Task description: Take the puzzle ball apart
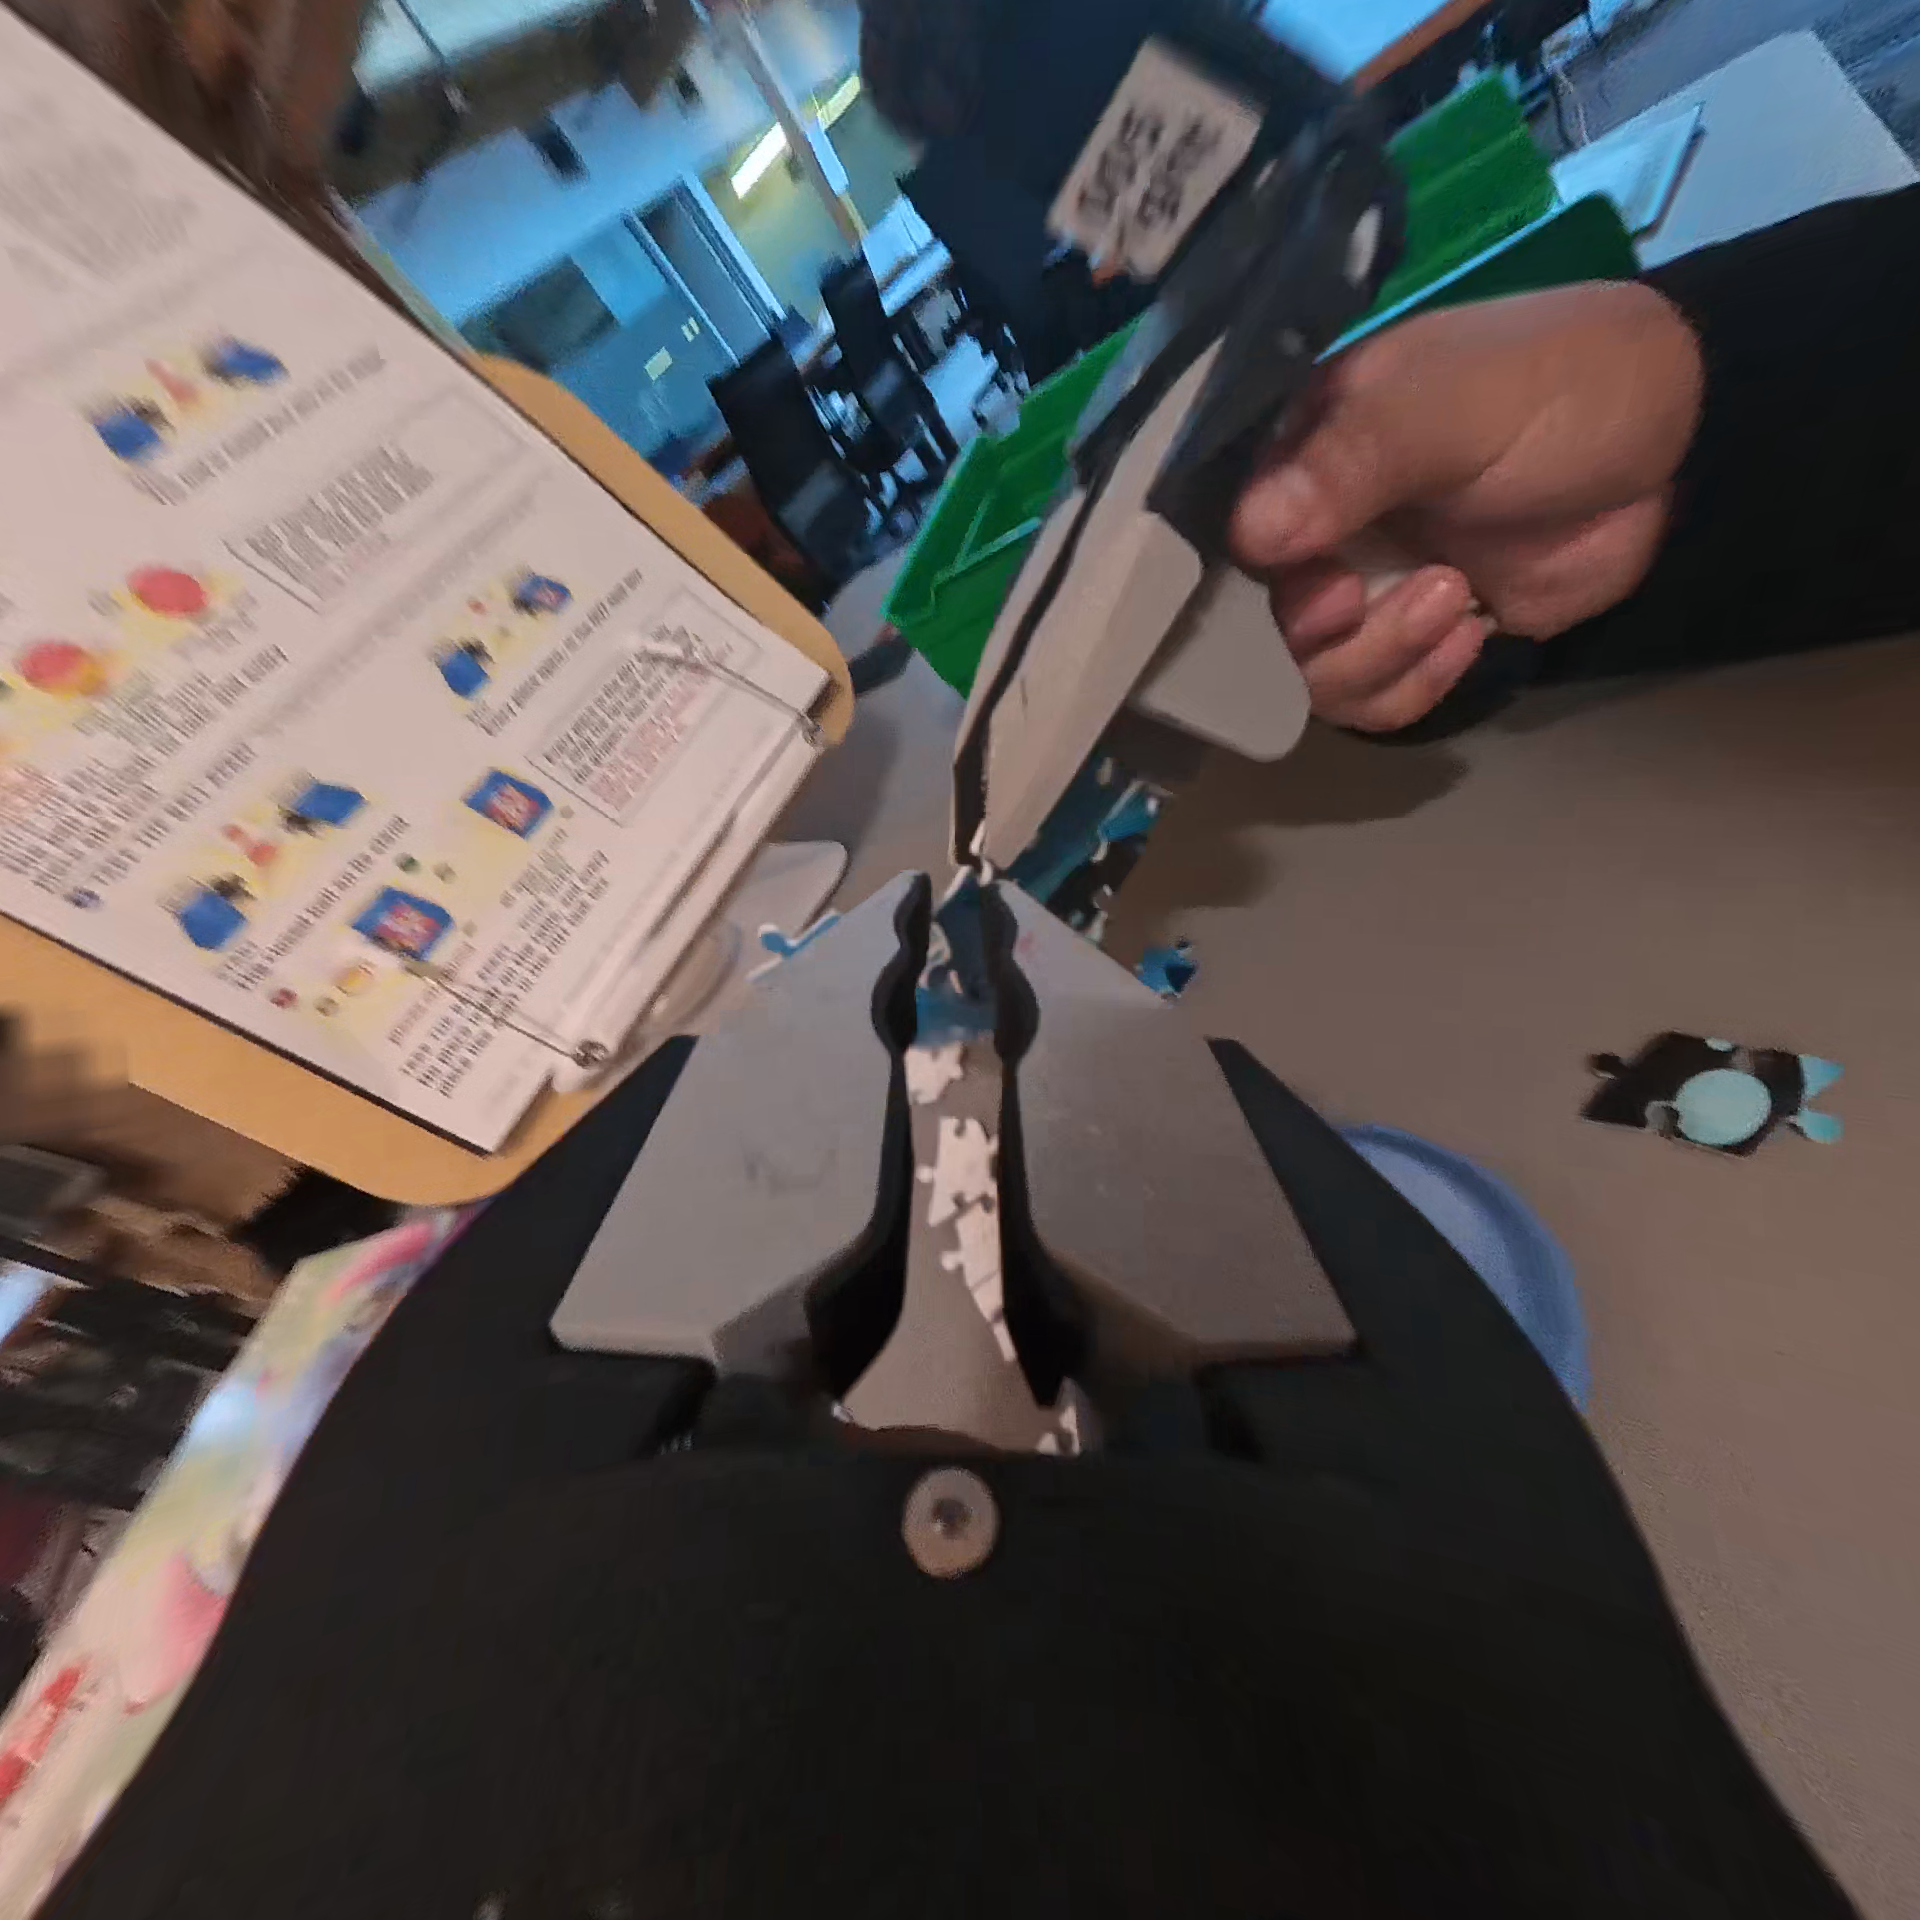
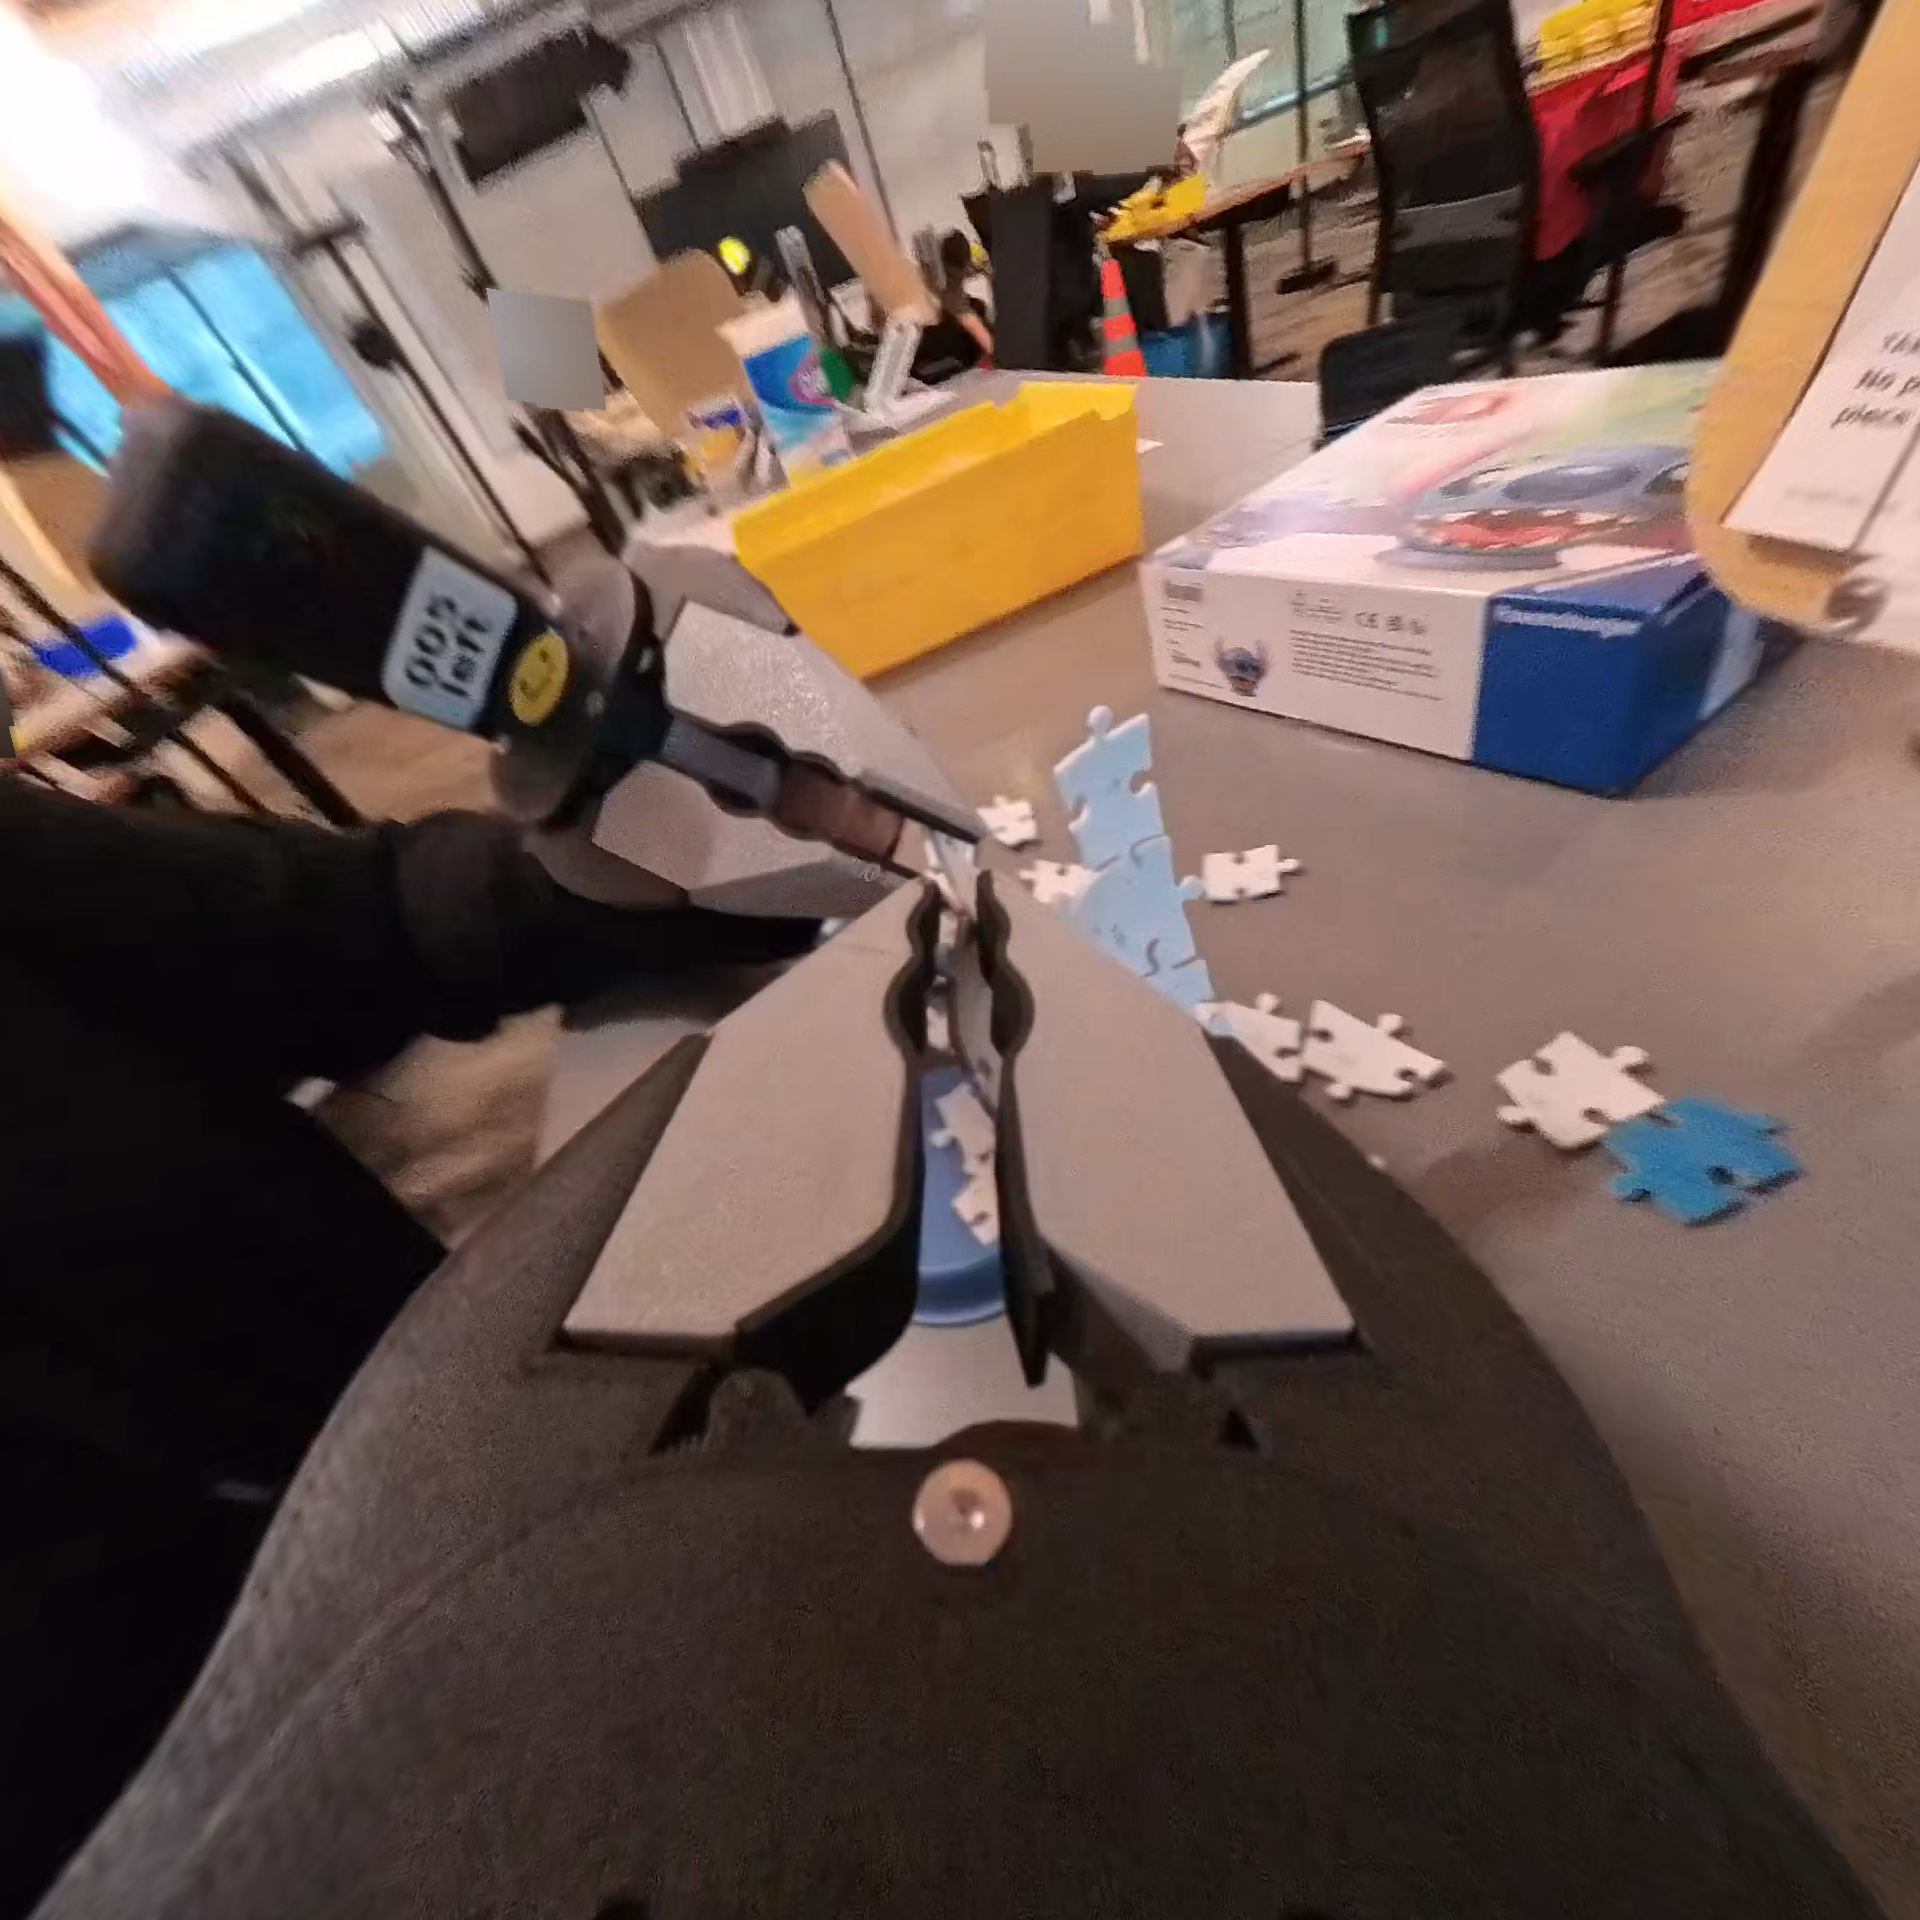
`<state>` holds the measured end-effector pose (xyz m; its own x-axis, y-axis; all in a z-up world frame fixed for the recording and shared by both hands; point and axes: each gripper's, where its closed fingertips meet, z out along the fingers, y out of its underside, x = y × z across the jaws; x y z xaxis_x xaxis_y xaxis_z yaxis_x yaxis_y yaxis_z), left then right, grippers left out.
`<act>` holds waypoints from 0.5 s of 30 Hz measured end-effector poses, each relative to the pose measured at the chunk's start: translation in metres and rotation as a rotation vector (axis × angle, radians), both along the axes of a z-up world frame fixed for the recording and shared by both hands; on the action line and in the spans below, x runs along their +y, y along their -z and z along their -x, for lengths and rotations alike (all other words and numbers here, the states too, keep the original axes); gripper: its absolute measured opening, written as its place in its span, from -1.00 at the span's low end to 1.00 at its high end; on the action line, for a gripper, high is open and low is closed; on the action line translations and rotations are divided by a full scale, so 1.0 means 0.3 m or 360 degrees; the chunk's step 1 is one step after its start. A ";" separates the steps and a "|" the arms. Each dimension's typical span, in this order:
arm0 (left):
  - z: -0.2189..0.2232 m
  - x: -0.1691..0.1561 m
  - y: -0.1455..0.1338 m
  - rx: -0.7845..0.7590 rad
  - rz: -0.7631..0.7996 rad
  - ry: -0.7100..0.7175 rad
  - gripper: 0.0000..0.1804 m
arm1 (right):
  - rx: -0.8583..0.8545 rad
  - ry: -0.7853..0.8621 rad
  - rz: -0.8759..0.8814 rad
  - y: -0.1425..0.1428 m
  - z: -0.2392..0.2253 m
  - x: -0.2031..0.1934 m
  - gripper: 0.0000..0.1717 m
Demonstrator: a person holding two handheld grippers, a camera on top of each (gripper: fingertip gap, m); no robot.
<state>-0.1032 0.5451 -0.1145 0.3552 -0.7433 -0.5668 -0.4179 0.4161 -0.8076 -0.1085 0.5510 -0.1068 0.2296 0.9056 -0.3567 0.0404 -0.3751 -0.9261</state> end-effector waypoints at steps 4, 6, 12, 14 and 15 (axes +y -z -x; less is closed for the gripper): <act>0.054 0.000 -0.083 -0.0136 -0.0187 -0.0016 -1.00 | 0.0038 0.0015 0.0054 -0.007 -0.058 0.023 -1.00; 0.056 0.001 -0.037 -0.0097 0.0138 0.0086 -1.00 | 0.0030 -0.0057 -0.0014 -0.022 -0.060 -0.005 -1.00; -0.005 -0.089 0.116 0.0113 0.0527 0.0390 -0.24 | -0.0113 -0.0396 -0.0214 0.003 0.019 -0.157 -1.00; -0.028 -0.118 0.148 0.0168 0.0501 0.0474 -0.90 | -0.0163 -0.0380 -0.0251 0.018 0.029 -0.157 -1.00; -0.035 -0.106 0.155 0.0188 0.0498 0.0438 -0.98 | -0.0177 -0.0334 -0.0270 0.018 0.025 -0.141 -1.00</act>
<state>-0.0928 0.5135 -0.1609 0.0657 -0.9438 -0.3239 -0.4227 0.2677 -0.8659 -0.1160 0.5088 -0.1123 0.0602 0.9819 -0.1793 0.2052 -0.1880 -0.9605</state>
